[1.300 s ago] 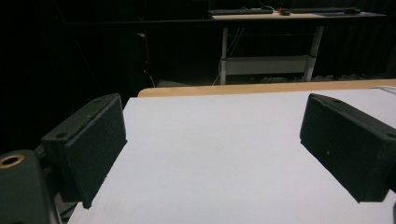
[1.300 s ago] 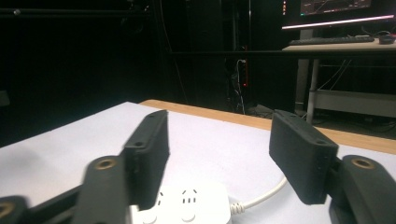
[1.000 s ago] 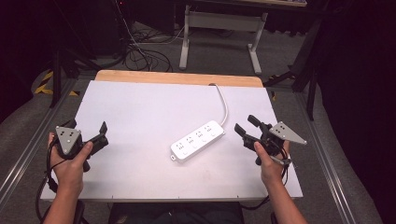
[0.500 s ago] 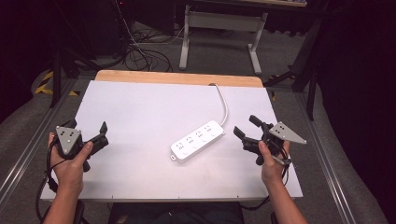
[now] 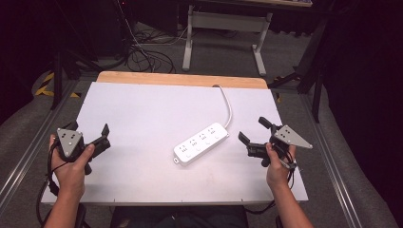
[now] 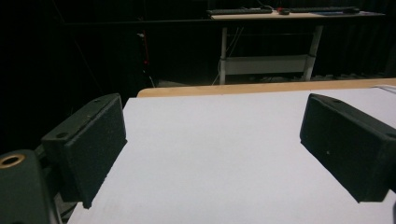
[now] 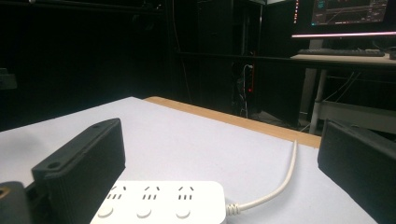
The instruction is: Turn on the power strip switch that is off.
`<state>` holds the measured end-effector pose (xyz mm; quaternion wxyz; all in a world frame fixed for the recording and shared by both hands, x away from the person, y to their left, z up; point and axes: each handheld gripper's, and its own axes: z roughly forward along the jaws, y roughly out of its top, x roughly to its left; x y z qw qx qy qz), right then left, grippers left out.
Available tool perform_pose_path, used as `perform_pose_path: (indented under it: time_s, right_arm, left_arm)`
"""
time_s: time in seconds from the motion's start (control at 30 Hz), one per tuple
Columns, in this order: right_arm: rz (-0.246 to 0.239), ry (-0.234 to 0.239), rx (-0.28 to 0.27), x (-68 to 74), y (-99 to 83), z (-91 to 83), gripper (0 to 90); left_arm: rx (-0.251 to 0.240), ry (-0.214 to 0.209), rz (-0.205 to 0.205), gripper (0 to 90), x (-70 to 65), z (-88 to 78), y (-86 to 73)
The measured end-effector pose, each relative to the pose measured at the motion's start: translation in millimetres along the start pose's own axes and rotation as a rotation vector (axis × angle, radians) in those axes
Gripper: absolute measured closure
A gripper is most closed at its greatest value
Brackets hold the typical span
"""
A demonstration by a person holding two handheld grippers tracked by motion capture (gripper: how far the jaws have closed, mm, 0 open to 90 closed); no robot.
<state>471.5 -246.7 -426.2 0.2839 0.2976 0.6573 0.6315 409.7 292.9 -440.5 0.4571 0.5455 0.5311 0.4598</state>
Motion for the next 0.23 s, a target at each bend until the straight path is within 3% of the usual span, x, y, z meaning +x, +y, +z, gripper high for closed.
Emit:
perform_pose_path:
  time_s: [0.23]
  right_arm:
    - [0.001,0.005,0.002,0.0,-0.8,0.4,1.5]
  left_arm:
    - [0.000,0.000,0.003,7.7,-0.1,0.1,0.0]
